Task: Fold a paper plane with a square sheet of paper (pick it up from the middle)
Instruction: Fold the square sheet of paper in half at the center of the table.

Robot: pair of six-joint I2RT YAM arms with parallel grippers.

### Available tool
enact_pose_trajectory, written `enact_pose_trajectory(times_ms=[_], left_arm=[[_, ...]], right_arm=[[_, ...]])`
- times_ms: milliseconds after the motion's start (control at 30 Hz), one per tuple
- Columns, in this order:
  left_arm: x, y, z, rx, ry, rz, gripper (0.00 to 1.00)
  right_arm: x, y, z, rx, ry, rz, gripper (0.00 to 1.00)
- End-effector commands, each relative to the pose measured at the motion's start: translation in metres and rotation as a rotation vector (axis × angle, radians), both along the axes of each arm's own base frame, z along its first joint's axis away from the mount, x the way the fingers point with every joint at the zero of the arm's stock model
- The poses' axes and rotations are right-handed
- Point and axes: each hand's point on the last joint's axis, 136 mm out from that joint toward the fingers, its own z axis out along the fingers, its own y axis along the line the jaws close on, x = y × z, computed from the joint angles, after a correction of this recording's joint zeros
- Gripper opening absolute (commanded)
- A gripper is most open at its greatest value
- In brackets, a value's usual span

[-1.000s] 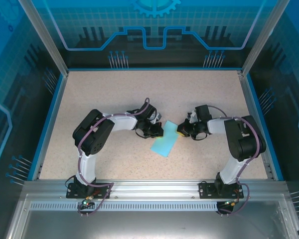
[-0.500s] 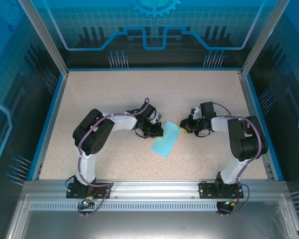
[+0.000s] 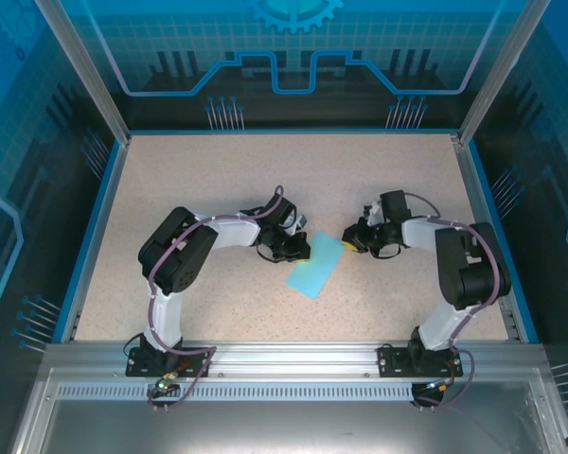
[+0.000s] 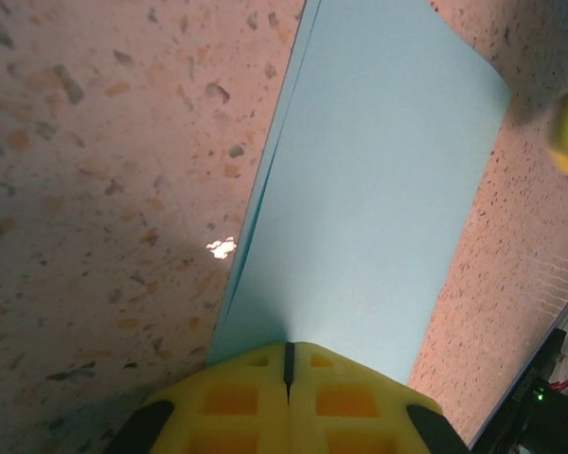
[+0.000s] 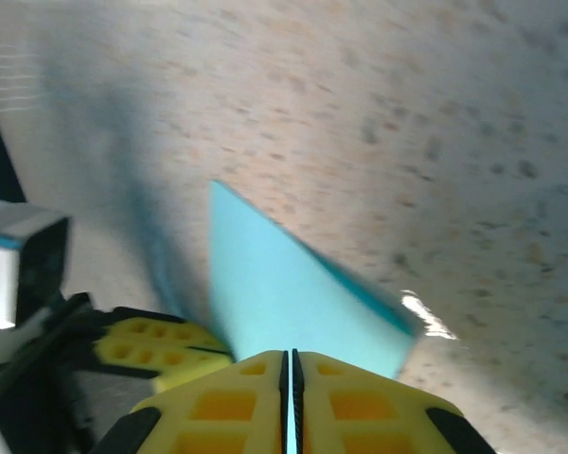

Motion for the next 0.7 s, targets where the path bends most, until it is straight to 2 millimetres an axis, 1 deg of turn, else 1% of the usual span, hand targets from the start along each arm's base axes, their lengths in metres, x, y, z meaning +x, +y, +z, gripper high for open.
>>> enact_pose_trajectory(times_ms=[0, 67, 133, 267, 367, 433, 500, 567, 667], left_arm=[[-0.045, 0.049, -0.073, 0.250, 0.167, 0.012, 0.00], [-0.047, 0.050, -0.074, 0.249, 0.173, 0.015, 0.00], [-0.048, 0.050, -0.075, 0.248, 0.176, 0.016, 0.00], [-0.049, 0.052, -0.077, 0.250, 0.176, 0.017, 0.00], [-0.048, 0.051, -0.076, 0.249, 0.173, 0.015, 0.00], [-0.048, 0.051, -0.074, 0.249, 0.167, 0.013, 0.00], [-0.046, 0.050, -0.071, 0.243, 0.156, 0.018, 0.00], [-0.044, 0.050, -0.068, 0.239, 0.150, 0.018, 0.00], [-0.044, 0.050, -0.063, 0.234, 0.138, 0.017, 0.00]], right_arm=[[0.004, 0.006, 0.012, 0.044, -0.024, 0.009, 0.12], [0.006, 0.007, 0.000, 0.044, 0.009, 0.003, 0.12], [0.005, 0.010, -0.011, 0.065, 0.036, 0.003, 0.09], [-0.001, 0.006, -0.033, 0.023, 0.081, -0.005, 0.08], [-0.005, 0.002, -0.040, 0.002, 0.098, -0.005, 0.07], [-0.005, 0.004, -0.034, 0.018, 0.085, -0.007, 0.07], [-0.001, 0.008, -0.017, 0.043, 0.043, 0.002, 0.08], [0.000, 0.007, 0.000, 0.035, 0.002, 0.009, 0.09], [-0.006, 0.011, 0.019, 0.049, -0.041, 0.018, 0.10]])
